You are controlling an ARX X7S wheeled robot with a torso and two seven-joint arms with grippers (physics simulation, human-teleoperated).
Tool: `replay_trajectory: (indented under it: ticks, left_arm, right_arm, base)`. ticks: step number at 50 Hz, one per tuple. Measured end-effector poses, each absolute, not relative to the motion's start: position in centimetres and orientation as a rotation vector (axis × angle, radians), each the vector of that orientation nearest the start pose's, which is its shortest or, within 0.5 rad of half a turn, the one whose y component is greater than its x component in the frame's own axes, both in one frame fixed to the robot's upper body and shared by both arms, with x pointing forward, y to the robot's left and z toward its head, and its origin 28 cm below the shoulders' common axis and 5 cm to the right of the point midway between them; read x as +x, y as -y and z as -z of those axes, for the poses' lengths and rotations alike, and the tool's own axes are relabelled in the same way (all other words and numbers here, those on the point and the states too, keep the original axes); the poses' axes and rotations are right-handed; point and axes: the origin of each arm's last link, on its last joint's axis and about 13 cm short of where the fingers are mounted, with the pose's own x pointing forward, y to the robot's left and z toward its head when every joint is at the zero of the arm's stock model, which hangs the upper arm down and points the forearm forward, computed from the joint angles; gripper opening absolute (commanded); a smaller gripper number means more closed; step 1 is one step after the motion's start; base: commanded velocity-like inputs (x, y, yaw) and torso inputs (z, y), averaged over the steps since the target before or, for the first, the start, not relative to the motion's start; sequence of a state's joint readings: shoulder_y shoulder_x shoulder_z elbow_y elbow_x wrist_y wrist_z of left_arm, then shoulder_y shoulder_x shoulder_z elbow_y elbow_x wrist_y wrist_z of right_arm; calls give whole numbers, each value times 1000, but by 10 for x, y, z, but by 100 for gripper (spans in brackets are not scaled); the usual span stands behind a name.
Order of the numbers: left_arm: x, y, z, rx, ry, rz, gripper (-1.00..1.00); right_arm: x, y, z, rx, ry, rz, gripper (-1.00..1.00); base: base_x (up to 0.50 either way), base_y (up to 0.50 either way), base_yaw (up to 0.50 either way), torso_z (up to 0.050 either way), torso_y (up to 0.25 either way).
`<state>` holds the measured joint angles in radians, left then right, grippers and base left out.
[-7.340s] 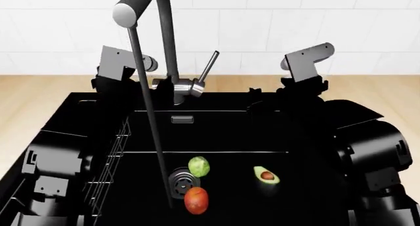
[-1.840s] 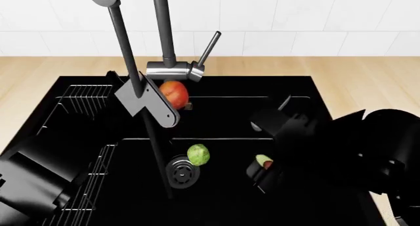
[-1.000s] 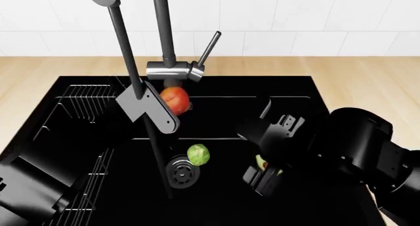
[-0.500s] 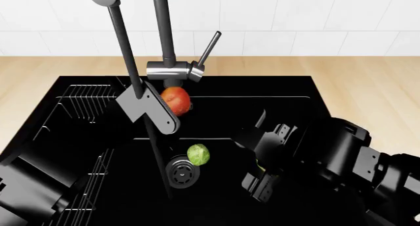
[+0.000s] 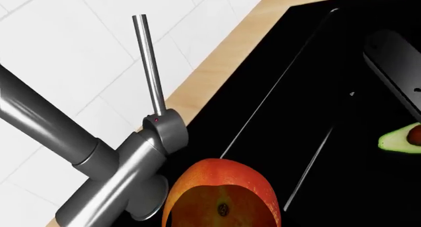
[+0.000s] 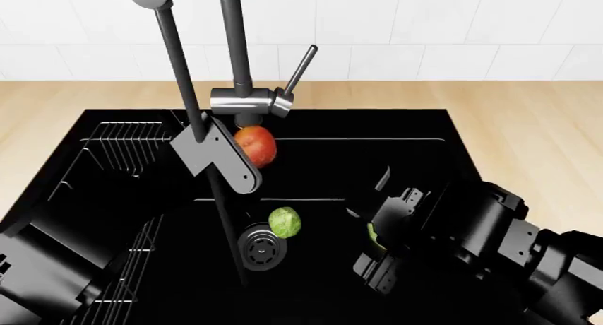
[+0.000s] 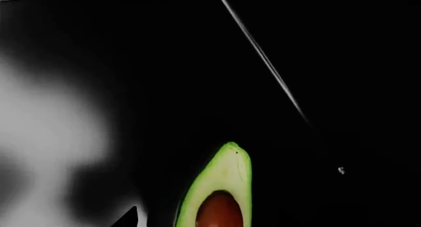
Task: Pick the peachs and avocados from the sink and place them in one bowl. Place the brussel sprout in the other bowl. Then turn off the sink faucet.
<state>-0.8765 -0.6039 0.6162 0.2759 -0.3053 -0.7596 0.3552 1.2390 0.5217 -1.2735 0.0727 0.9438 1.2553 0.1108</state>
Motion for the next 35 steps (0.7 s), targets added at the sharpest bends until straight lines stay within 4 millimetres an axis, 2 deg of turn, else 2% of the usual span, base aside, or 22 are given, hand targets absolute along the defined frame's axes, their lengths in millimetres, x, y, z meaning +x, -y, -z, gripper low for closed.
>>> replay_trajectory:
  ticks: [30,31,35]
  left_arm:
    - [306,-244,-211,639,-37,656,-100]
    - [306,-244,-211,639,-37,656,-100]
    - [306,-244,-211,639,-38,655,-100]
  right_arm:
    - [317,122,-138,-780,-928,-472,100]
    - [317,123,-137,-780,-932,-471,-100]
    - [319,123,-137,-774,-939,-465,-100]
  base:
    - [0,0,0,0,0]
    - [0,0,0,0,0]
    - [0,0,0,0,0]
